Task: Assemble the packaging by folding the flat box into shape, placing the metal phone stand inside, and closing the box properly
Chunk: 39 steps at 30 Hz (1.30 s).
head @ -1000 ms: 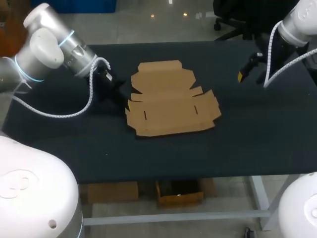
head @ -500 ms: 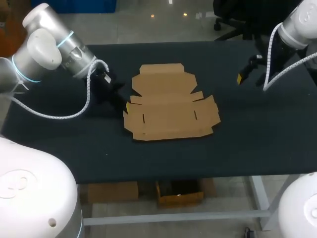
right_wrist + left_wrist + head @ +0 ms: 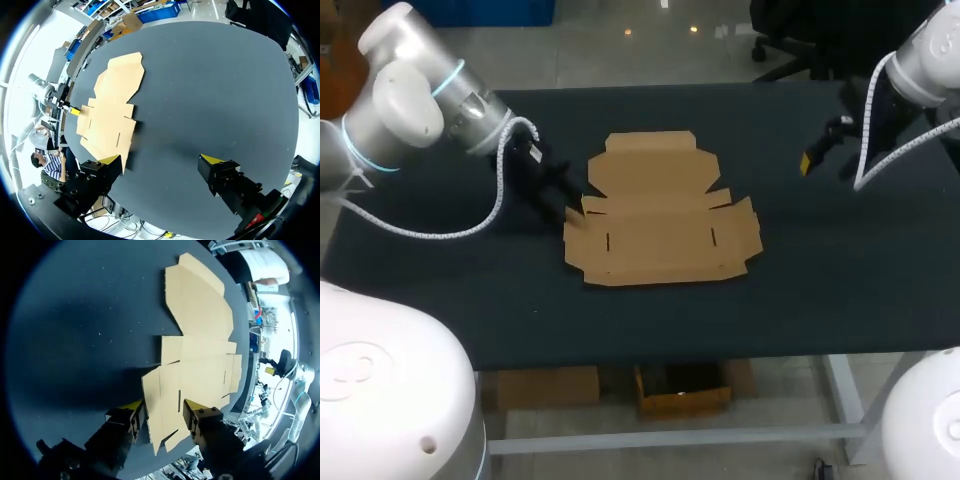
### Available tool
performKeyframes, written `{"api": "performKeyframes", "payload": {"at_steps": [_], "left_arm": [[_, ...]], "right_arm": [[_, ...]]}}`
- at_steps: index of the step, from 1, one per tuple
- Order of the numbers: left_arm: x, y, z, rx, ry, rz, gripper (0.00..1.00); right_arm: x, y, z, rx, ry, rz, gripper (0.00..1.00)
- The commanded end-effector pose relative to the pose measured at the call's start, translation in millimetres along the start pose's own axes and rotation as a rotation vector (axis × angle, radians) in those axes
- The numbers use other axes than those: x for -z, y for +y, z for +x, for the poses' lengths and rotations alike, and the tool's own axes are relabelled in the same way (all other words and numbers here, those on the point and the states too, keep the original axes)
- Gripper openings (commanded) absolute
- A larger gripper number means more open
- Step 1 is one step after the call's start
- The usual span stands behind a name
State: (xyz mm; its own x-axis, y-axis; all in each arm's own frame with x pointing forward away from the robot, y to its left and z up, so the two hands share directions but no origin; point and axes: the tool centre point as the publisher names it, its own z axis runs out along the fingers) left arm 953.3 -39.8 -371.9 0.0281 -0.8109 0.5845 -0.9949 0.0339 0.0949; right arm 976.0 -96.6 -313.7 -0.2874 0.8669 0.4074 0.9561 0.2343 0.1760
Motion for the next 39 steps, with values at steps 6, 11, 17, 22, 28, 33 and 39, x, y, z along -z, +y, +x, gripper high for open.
{"api": "performKeyframes", "payload": {"at_steps": [6, 11, 17, 22, 28, 33, 39], "left_arm": [[13, 26.3, 6.5, -0.040, 0.057, 0.257, 1.00], [9, 26.5, 4.3, -0.093, 0.060, 0.275, 1.00], [4, 23.9, 2.9, -0.138, 0.072, 0.286, 1.00], [-1, 11.9, 4.7, -0.113, 0.067, 0.253, 1.00], [-7, 1.6, 2.2, -0.081, 0.080, 0.206, 0.72], [-11, 1.0, 0.4, -0.073, 0.094, 0.187, 0.46], [-15, 2.2, -4.1, -0.050, 0.097, 0.164, 0.38]], "right_arm": [[-2, 2, -3, 0.008, 0.015, 0.001, 1.00], [-2, 2, -4, 0.009, 0.022, -0.004, 1.00], [-3, 0, -6, 0.007, 0.026, -0.004, 1.00], [-4, 1, -6, 0.007, 0.029, -0.003, 1.00], [-2, 3, -6, 0.010, 0.027, -0.004, 1.00], [-2, 2, -7, 0.007, 0.028, -0.005, 1.00], [-4, 2, -9, 0.005, 0.030, -0.001, 1.00]]}}
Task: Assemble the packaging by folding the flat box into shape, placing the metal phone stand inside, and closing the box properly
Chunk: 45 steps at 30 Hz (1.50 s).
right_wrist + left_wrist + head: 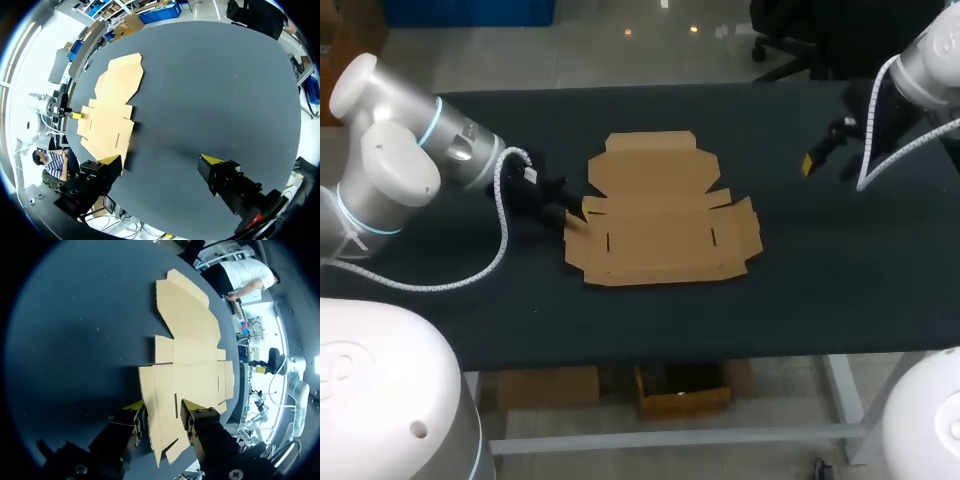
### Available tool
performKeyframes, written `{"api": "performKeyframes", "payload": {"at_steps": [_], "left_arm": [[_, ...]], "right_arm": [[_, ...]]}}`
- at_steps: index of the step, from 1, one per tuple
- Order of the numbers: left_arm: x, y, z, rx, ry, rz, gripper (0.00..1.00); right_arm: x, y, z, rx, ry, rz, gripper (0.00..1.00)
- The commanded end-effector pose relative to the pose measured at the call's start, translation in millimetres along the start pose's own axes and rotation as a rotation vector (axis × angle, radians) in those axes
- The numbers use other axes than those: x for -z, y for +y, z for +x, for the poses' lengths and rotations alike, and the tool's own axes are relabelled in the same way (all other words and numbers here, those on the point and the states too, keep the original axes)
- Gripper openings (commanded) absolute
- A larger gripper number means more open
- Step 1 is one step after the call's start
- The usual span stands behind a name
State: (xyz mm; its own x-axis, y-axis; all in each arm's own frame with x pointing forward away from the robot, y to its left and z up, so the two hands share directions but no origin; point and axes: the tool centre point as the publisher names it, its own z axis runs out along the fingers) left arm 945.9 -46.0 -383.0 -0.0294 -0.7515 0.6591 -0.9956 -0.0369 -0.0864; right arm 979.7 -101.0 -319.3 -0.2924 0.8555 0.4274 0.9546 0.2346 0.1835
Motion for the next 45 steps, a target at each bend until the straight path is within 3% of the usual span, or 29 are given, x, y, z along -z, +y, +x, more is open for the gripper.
{"api": "performKeyframes", "payload": {"at_steps": [1, 4, 6, 7, 15, 35, 45], "left_arm": [[-3, -2.8, -3.8, 0.011, -0.002, -0.022, 0.36], [-5, -1.7, -6.5, 0.030, -0.009, -0.031, 0.29], [-6, -1.2, -7.6, 0.041, -0.014, -0.032, 0.07], [-6, -1.0, -8.0, 0.043, -0.015, -0.032, 0.00], [-2, 6.2, -7.5, 0.058, -0.019, -0.032, 0.00], [2, 50.6, -2.9, 0.042, 0.020, -0.064, 0.00], [-1, 61.5, -4.6, 0.036, 0.035, -0.065, 0.00]], "right_arm": [[-1, 1, -2, 0.001, 0.007, 0.006, 1.00], [-2, 1, -1, 0.002, 0.009, 0.007, 1.00], [-2, 1, -1, 0.003, 0.012, 0.008, 1.00], [-2, 1, -1, 0.003, 0.012, 0.008, 1.00], [-3, 1, -1, 0.005, 0.016, 0.006, 1.00], [-5, -5, -2, -0.004, 0.026, 0.002, 1.00], [-5, -6, -1, -0.009, 0.028, -0.001, 1.00]]}}
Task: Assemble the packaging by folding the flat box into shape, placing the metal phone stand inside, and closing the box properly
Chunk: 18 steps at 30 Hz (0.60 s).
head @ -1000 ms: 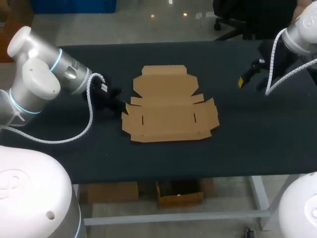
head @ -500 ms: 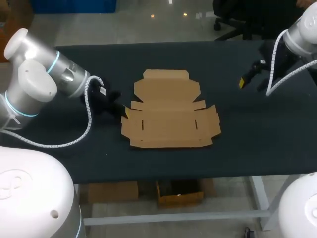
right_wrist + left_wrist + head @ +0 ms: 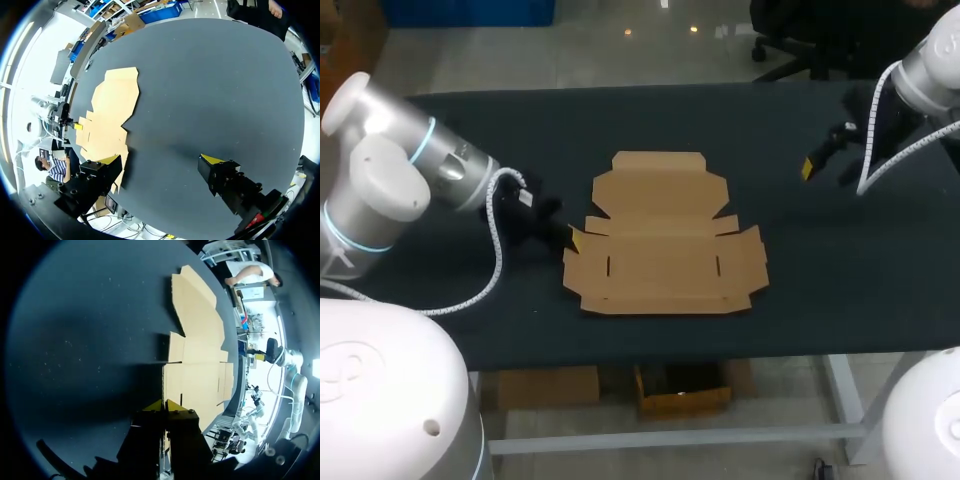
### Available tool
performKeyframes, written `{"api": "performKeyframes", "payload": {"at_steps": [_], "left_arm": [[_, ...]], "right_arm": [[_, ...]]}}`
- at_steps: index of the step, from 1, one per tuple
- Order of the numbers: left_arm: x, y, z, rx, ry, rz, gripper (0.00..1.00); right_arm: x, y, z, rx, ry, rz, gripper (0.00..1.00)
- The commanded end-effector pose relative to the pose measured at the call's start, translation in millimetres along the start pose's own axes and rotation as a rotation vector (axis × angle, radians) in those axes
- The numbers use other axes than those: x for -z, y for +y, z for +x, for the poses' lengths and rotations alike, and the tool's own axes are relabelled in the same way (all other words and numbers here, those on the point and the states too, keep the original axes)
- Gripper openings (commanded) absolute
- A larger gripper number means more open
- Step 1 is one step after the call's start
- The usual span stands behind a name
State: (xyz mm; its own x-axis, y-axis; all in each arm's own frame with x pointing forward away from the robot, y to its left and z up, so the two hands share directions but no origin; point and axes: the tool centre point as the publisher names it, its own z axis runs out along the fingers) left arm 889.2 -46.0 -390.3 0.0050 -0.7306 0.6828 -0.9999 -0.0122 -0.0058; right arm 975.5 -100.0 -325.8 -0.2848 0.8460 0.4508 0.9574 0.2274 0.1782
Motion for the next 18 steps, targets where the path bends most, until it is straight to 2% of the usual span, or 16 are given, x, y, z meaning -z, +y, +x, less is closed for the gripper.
{"api": "performKeyframes", "payload": {"at_steps": [1, 18], "left_arm": [[0, 5.8, -1.3, -0.001, 0.010, 0.016, 0.00], [3, 17.0, 0.4, 0.003, 0.023, 0.042, 0.00]], "right_arm": [[1, -2, 0, 0.000, 0.004, -0.003, 1.00], [-1, -1, 0, 0.002, 0.007, -0.001, 1.00]]}}
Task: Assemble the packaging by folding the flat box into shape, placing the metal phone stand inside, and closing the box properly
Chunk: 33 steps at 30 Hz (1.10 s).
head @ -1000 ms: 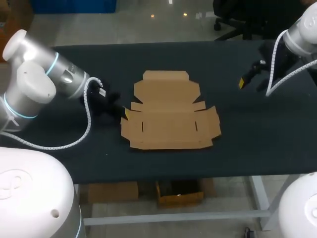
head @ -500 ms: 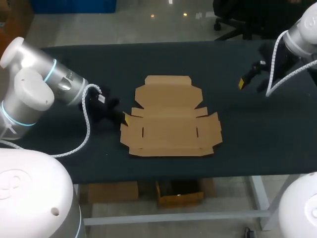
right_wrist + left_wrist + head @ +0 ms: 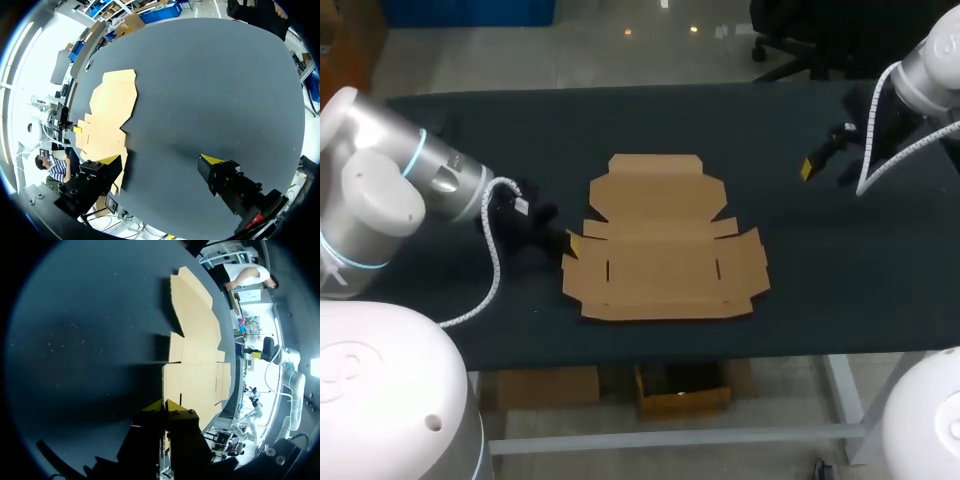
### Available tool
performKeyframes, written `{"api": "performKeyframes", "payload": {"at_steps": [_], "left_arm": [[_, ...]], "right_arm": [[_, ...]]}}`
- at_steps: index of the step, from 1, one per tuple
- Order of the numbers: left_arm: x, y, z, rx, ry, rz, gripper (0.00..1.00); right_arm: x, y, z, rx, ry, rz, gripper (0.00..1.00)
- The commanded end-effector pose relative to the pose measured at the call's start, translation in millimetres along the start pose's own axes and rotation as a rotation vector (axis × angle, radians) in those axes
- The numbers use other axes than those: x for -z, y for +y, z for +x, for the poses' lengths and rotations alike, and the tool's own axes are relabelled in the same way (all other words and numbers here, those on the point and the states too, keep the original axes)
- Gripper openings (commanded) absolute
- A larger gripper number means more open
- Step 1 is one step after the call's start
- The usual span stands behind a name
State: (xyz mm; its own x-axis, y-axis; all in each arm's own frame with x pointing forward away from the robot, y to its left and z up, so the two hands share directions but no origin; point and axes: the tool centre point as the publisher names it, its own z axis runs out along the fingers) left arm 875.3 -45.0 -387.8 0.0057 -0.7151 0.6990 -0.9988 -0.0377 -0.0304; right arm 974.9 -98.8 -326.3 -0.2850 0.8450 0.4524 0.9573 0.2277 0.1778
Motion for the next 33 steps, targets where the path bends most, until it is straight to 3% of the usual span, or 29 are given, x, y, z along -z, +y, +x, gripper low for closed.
{"api": "performKeyframes", "payload": {"at_steps": [1, 16, 17, 18, 19, 20, 21, 22, 33], "left_arm": [[0, 3.5, -0.9, 0.001, 0.002, 0.007, 0.00], [-4, -1.8, -7.5, 0.025, -0.004, -0.001, 0.02], [-4, -1.8, -7.8, 0.025, -0.005, -0.002, 0.15], [-4, -1.9, -8.1, 0.026, -0.005, -0.001, 0.35], [-4, -2.0, -8.4, 0.027, -0.005, 0.000, 0.43], [-3, -2.3, -8.6, 0.029, -0.005, 0.003, 0.73], [-2, -2.7, -8.6, 0.030, -0.005, 0.004, 0.93], [0, -2.9, -8.3, 0.030, -0.004, 0.008, 1.00], [32, -18.3, 0.3, 0.029, -0.060, 0.063, 1.00]], "right_arm": [[0, -1, -1, 0.002, 0.005, -0.001, 1.00], [1, -2, 0, 0.001, 0.005, -0.003, 1.00], [1, -2, 0, 0.001, 0.005, -0.003, 1.00], [1, -2, 0, 0.001, 0.005, -0.003, 1.00], [1, -2, 0, 0.002, 0.006, -0.003, 1.00], [1, -1, 0, 0.002, 0.006, -0.003, 1.00], [1, -1, 0, 0.003, 0.006, -0.003, 1.00], [1, -1, 0, 0.004, 0.006, -0.003, 1.00], [2, -3, 4, 0.009, 0.008, -0.012, 1.00]]}}
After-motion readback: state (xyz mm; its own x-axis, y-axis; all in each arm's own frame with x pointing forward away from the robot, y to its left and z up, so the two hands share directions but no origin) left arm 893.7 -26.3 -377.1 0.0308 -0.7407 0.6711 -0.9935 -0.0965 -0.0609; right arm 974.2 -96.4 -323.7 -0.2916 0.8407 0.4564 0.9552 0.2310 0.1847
